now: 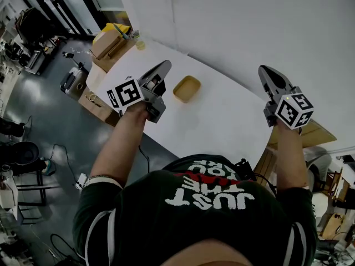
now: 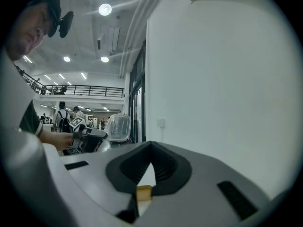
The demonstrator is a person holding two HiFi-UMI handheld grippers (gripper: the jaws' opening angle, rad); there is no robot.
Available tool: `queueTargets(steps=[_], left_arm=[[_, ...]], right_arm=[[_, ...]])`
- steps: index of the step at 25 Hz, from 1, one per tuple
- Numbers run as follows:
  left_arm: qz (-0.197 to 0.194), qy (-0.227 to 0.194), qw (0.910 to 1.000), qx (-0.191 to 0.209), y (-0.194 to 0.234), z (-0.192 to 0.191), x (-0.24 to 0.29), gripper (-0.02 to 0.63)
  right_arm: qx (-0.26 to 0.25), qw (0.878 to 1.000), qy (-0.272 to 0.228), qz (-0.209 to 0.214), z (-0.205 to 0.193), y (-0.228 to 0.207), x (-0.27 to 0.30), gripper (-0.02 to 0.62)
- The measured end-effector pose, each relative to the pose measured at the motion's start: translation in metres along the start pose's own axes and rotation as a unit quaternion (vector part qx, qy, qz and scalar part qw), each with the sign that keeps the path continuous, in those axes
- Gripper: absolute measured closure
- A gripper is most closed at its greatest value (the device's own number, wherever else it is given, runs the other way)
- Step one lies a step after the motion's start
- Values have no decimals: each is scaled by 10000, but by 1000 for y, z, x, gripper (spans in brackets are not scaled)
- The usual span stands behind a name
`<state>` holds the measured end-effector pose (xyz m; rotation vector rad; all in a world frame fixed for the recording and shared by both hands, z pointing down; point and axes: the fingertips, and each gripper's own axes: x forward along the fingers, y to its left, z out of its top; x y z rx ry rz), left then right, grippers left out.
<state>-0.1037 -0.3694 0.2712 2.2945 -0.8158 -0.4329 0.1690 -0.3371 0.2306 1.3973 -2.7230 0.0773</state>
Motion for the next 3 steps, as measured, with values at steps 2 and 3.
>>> queueTargets(steps=[2,3], left_arm=[[-1,2,10000,-8,0,0,-1,569],[-2,2,10000,-12,0,1,-1,569]], right_arm=[[-3,10000,6,3,0,1,0,591],[-4,10000,8,5,1,2,1,591]])
